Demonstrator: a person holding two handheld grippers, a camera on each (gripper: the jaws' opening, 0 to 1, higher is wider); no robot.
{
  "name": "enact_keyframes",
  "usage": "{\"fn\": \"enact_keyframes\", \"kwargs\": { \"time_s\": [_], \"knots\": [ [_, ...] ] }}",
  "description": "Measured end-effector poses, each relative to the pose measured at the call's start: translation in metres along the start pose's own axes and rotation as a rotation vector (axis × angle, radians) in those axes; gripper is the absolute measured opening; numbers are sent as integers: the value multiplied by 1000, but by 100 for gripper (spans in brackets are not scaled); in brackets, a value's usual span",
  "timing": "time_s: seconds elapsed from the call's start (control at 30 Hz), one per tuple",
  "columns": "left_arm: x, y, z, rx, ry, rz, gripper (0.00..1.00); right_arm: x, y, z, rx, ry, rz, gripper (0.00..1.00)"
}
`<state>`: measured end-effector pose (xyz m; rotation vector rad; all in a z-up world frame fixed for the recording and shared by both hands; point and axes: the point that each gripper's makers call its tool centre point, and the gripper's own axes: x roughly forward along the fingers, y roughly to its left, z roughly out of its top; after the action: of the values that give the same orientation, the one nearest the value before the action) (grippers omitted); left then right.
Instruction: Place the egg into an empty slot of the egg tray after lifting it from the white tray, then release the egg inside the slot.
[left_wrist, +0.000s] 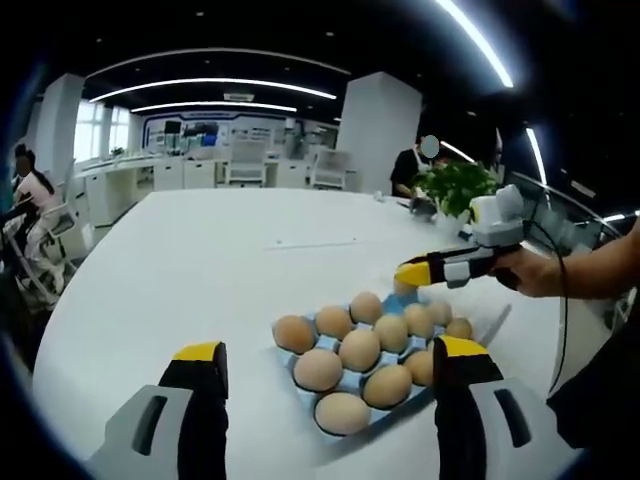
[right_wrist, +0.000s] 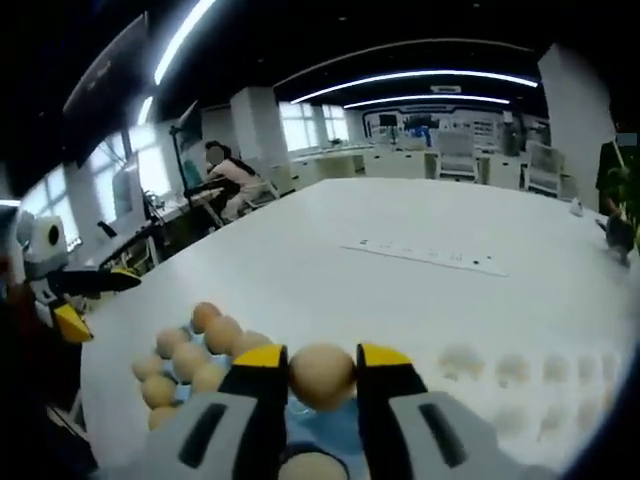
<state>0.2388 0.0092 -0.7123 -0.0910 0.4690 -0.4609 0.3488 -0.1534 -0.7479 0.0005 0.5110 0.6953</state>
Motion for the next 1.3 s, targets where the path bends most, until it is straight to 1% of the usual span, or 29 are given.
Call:
{"fn": "enact_keyframes", "kwargs": {
  "time_s": [0.2, 0.3, 0.53, 0.73, 0.83, 0.87, 0.97, 1.03, 1.1, 1.17, 1.23, 1.27, 1.3],
  "knots": [
    [-1, 1, -2, -7, 2, 2, 84, 2, 10, 2, -8, 0, 25, 26],
    [-1, 1, -2, -9, 1, 2, 83, 5, 15, 1, -20, 7, 35, 26],
    [-2, 1, -3, -13, -1, 1, 82, 12, 25, -2, -19, 25, 65, 26],
    [-3, 3, -4, -14, -2, 4, 82, 16, 22, -8, -18, 45, 63, 26],
    [-3, 3, -4, -15, -2, 4, 82, 18, 22, -13, -2, 59, 73, 27],
    [-3, 3, -4, -15, -1, 4, 82, 19, 23, -17, 7, 77, 78, 27],
    [-2, 2, -4, -16, -3, -2, 82, 21, 21, -20, 7, 86, 74, 27],
    [-1, 1, -3, -14, -2, -3, 82, 22, 19, -23, 37, 93, 70, 27],
    [-1, 1, -3, -13, -3, -4, 82, 22, 19, -23, 72, 91, 81, 27],
    [0, 2, -3, -11, -2, -1, 81, 22, 18, -24, 66, 96, 82, 27],
    [0, 2, -2, -12, -2, 1, 81, 21, 18, -29, 55, 117, 87, 27],
    [0, 2, -2, -11, -2, 1, 81, 20, 18, -28, 39, 105, 87, 27],
    [0, 2, -2, -9, -2, 1, 81, 19, 20, -29, 49, 112, 91, 27]
  ]
}}
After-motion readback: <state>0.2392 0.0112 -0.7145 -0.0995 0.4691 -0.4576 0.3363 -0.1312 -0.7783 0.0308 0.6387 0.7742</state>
